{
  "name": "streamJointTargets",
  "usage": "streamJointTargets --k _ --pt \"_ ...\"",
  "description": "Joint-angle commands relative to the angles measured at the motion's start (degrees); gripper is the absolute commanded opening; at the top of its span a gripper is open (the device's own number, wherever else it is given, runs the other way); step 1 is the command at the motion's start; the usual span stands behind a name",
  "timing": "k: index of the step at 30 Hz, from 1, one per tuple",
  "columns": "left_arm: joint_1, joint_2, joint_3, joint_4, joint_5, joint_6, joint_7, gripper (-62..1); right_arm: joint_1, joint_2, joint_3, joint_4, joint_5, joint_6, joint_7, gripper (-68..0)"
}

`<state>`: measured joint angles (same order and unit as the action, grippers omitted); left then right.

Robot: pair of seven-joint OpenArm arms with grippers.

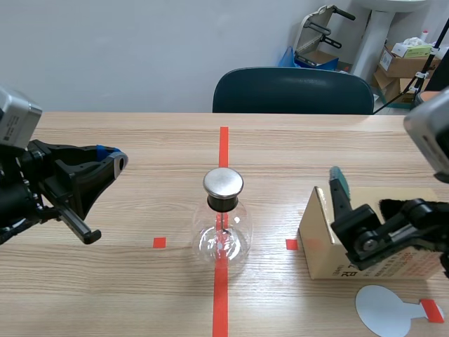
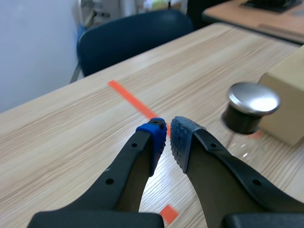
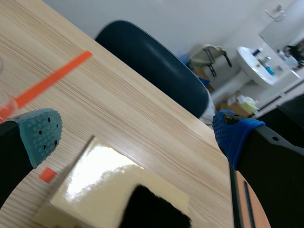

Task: Do the electroscope experiment

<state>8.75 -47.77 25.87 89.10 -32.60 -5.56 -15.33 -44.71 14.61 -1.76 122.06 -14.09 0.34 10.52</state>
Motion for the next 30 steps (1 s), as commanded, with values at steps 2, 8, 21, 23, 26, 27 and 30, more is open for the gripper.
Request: streamJointTargets --k 2,8,21,23,26,27,30 --pt "1.57 0.59 -2.05 0.98 0.07 0.13 -0.61 -53.5 3.19 1.95 -1.99 -0.24 3.08 1.29 -1.92 0.4" --pt "5.99 3.67 -8.55 0.98 5.38 0.28 0.37 -53.5 8.98 5.46 -6.88 -0.24 11.41 2.49 -5.09 0.4" --pt "13.18 7.89 -14.75 0.98 12.92 0.57 -5.22 -55.0 12.17 7.63 -10.10 -0.24 18.62 11.67 -7.23 0.4" --pt "14.14 7.93 -15.04 0.98 12.98 0.70 -7.52 -55.0 12.17 7.63 -10.10 -0.24 18.91 11.67 -7.23 0.4" --pt "15.50 7.91 -15.08 0.98 13.05 1.62 -10.86 -55.0 12.17 7.63 -10.10 -0.24 18.91 11.67 -7.26 0.4" --pt "16.00 7.89 -15.08 0.98 13.38 1.66 -11.58 -55.0 12.17 7.63 -10.10 -0.24 18.91 11.67 -7.34 0.4" --pt "17.09 7.91 -15.08 0.98 13.62 1.64 -13.27 -55.0 12.17 7.63 -10.10 -0.24 18.91 11.67 -7.28 0.4"
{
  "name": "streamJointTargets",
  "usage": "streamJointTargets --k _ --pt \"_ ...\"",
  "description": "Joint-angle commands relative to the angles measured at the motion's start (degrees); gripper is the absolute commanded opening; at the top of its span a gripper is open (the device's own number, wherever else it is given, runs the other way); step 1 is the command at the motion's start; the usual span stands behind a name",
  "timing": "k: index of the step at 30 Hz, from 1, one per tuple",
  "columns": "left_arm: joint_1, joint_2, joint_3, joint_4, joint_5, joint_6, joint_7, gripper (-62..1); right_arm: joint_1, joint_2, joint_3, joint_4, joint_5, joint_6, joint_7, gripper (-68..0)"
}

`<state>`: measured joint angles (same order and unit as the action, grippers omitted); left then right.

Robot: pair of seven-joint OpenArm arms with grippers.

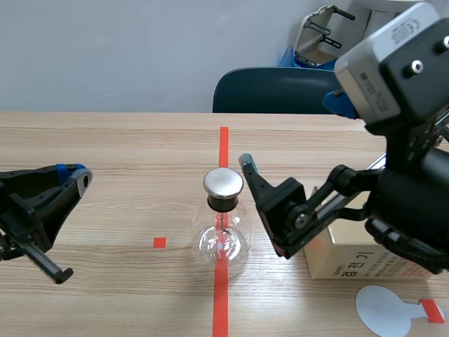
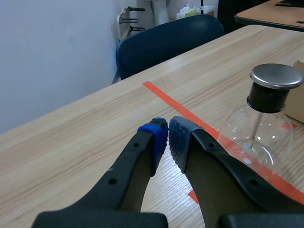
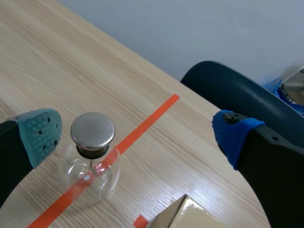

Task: Do the electroscope experiment

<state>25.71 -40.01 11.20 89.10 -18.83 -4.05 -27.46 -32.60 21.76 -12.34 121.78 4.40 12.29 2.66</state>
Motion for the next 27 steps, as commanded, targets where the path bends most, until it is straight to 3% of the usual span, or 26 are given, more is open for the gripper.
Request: streamJointTargets --k 1,14,27 --pt "0.39 0.15 -0.42 0.98 -0.15 0.26 -1.49 -55.0 0.09 0.48 0.48 0.04 0.42 -0.28 0.59 0.4" --pt "1.11 0.13 -1.86 0.98 -0.22 0.96 -1.70 -55.0 0.07 0.48 0.48 0.04 0.37 -0.44 -4.39 0.4" --pt "1.11 0.13 -1.92 0.98 -0.22 0.98 -1.68 -55.0 0.09 0.48 0.48 0.04 0.61 -0.46 -3.41 0.4"
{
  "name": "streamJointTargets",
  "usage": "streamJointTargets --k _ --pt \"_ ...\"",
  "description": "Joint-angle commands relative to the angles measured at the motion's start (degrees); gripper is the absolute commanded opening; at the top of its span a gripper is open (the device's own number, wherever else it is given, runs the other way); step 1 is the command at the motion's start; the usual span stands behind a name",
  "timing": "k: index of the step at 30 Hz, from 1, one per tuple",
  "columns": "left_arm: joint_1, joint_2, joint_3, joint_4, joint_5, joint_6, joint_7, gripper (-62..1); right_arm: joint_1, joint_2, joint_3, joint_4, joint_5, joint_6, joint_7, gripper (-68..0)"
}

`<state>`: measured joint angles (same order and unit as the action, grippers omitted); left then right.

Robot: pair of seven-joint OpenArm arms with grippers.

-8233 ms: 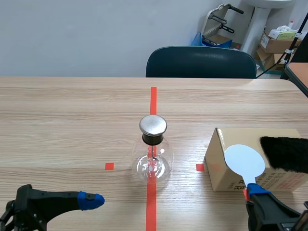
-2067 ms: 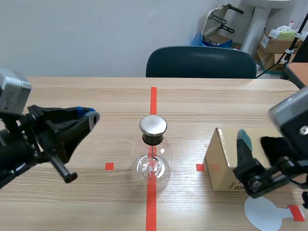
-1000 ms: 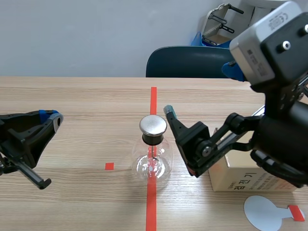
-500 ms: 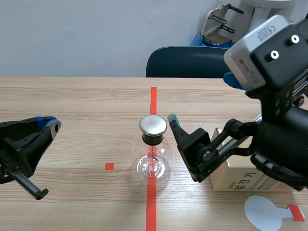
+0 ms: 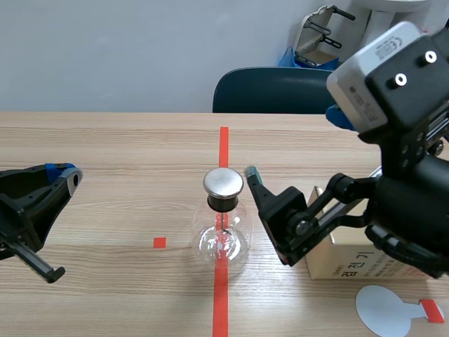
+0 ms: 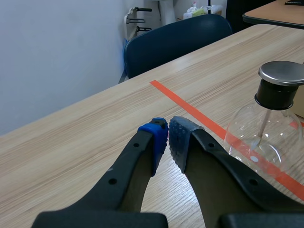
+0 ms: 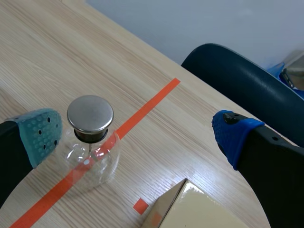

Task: Do the electroscope experiment

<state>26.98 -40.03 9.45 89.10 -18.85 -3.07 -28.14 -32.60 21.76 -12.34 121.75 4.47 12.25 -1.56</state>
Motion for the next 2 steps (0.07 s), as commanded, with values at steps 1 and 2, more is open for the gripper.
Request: streamJointTargets --k 1,2 --pt "-0.15 0.15 -0.17 0.98 -0.20 0.00 -1.01 -55.0 0.09 0.48 0.48 0.07 0.55 -0.42 0.96 0.4" --pt "-0.15 0.15 -0.17 0.98 -0.20 0.00 -1.01 -55.0 0.09 0.48 0.48 0.07 0.55 -0.42 1.07 0.4"
